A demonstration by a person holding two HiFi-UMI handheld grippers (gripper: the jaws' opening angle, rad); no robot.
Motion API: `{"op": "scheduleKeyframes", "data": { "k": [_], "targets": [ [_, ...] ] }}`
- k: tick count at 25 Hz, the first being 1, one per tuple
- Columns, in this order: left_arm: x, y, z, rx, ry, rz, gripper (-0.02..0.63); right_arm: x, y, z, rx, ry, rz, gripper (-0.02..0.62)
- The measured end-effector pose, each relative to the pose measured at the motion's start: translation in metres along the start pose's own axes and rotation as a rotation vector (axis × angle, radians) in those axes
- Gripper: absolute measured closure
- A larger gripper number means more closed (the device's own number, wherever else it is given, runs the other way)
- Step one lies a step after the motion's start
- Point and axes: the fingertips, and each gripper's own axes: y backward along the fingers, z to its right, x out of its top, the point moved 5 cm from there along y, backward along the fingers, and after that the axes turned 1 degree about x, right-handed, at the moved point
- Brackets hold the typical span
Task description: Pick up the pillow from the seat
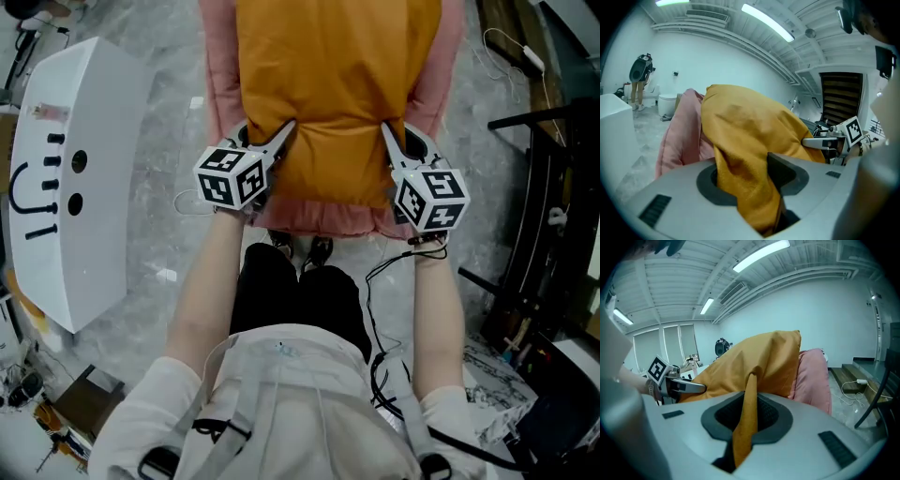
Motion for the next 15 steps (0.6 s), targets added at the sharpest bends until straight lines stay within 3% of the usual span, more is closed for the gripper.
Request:
{"op": "scheduleKeyframes", "data": {
  "k": [15],
  "targets": [
    [0.123, 0.026, 0.007, 0.01, -0.113, 0.162, 0.407, 0.12, 0.009, -0.013, -0.02, 0.088, 0.158, 0.543]
  ]
}}
